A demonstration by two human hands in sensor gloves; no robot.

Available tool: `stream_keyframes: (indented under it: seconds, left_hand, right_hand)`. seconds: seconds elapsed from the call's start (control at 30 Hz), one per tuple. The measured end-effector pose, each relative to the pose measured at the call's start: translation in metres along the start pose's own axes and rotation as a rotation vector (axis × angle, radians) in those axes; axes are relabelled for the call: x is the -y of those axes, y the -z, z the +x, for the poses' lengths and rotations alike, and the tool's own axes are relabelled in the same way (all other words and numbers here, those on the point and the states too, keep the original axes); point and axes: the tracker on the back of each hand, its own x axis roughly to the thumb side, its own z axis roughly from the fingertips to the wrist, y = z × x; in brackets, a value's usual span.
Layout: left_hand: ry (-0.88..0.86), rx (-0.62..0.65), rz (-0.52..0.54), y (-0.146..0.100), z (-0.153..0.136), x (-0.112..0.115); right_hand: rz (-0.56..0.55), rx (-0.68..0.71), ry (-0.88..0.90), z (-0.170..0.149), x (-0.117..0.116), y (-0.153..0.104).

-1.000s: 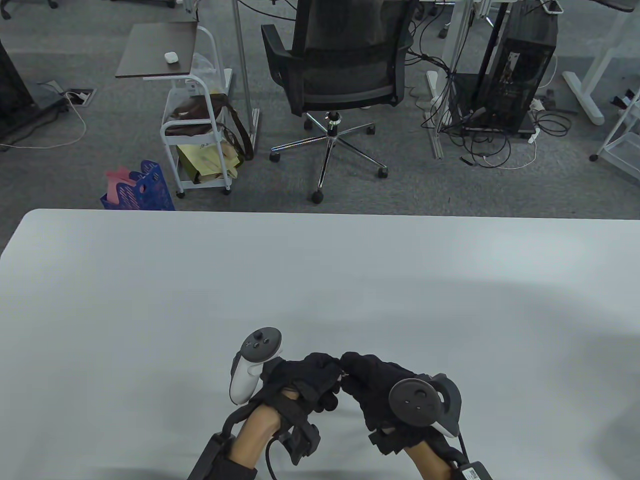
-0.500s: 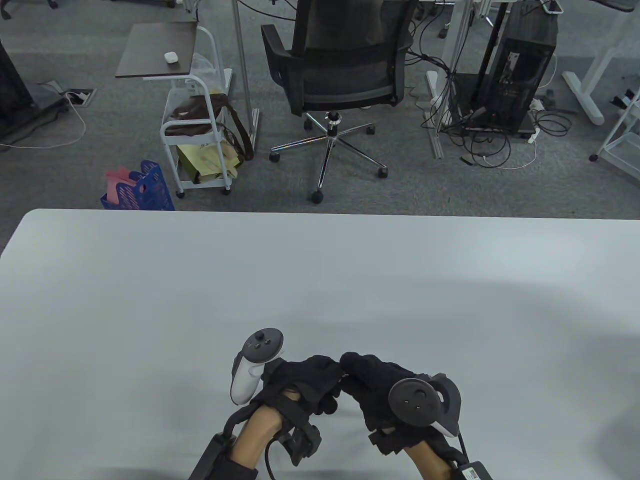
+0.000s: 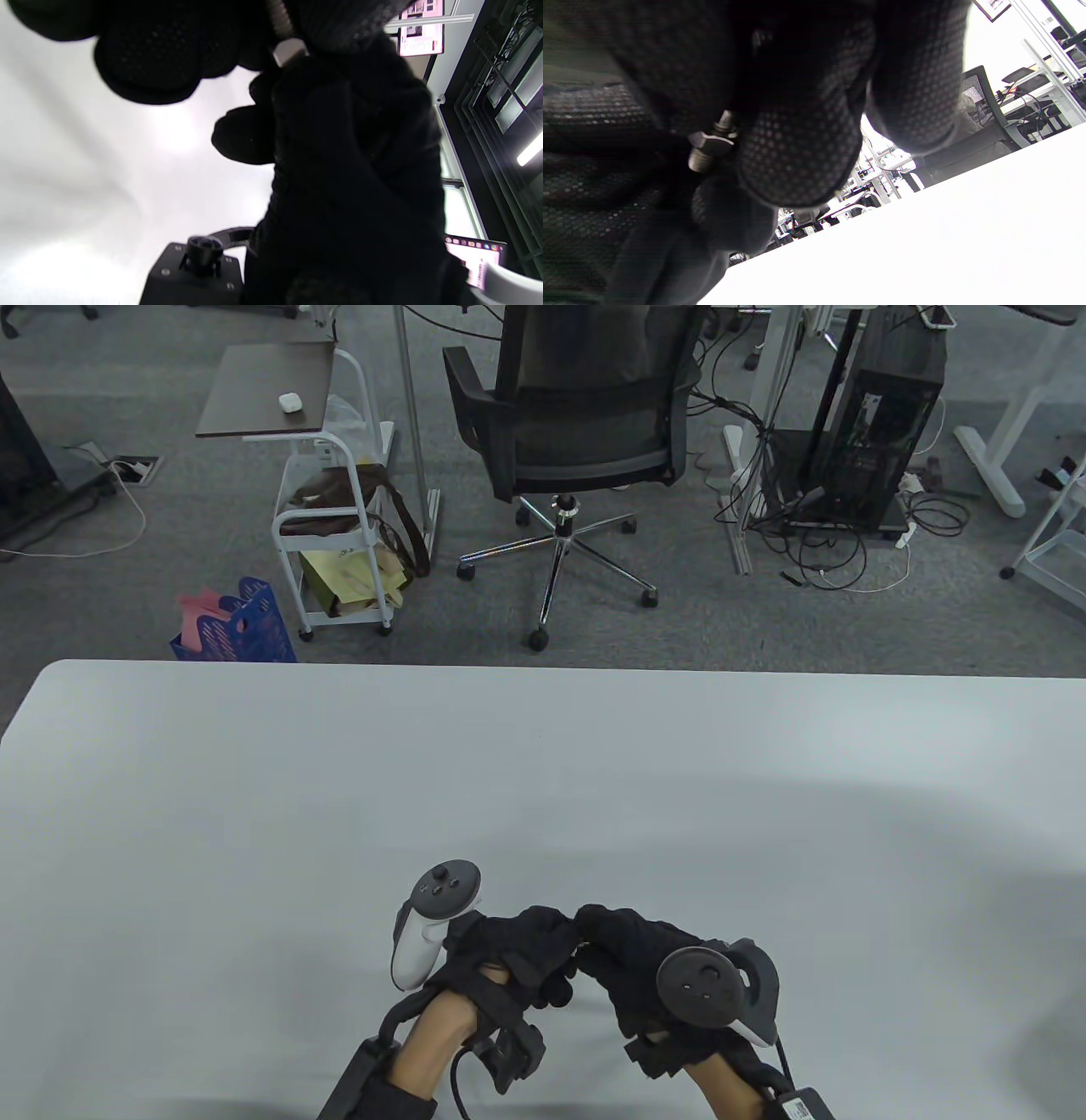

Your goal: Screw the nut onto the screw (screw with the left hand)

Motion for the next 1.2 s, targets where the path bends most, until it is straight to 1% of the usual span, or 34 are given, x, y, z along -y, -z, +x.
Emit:
stream_keyframes:
  seconds: [0.17,0.4,0.47,0.5,0.57,0.63,0.77,0.83,0.93,1.1,1.2]
  left_hand:
    - [0.008,-0.023,0.033,0.0003,-0.0041,0.0003]
    - [0.008,-0.002,-0.021,0.0006,-0.0003,-0.0002]
    - [-0.007,-0.01,-0.005,0.0,-0.0031,-0.0003]
    - [-0.01,-0.013,0.019,0.0,-0.0039,-0.0001]
    - [0.018,-0.012,0.039,0.0003,-0.0032,-0.0006]
    - [0.018,-0.006,0.032,0.0002,-0.0007,-0.0001]
    - [-0.002,0.009,-0.017,0.0003,0.0,-0.0007]
    - [-0.019,0.006,0.001,-0.0001,-0.0027,-0.0009]
    - [0.014,-0.01,0.032,0.0001,-0.0029,-0.0014]
    - [0.014,0.013,-0.022,0.0,0.0013,-0.0013]
    - [-0.014,0.002,0.008,-0.0001,-0.0025,-0.0014]
  right_hand:
    - [-0.002,-0.004,-0.003,-0.0009,0.0007,-0.0003]
    - [-0.002,0.0,0.001,-0.0005,-0.0007,0.0003]
    - [-0.004,0.001,-0.006,-0.0007,-0.0004,0.0002]
    - [-0.003,-0.001,-0.001,-0.0012,-0.0003,0.0]
    - [-0.006,-0.002,-0.003,-0.0013,0.0,-0.0001]
    - [-0.005,0.0,-0.001,-0.0013,-0.0001,0.0]
    - [-0.009,0.0,0.0,-0.001,-0.0004,0.0001]
    - [-0.009,-0.001,-0.002,-0.0016,-0.0002,-0.0001]
    - [-0.009,-0.002,-0.004,-0.0016,0.0001,-0.0003]
    - [-0.015,0.0,0.005,-0.0013,0.0004,-0.0001]
    - [-0.013,-0.001,0.001,-0.0023,0.0002,-0.0003]
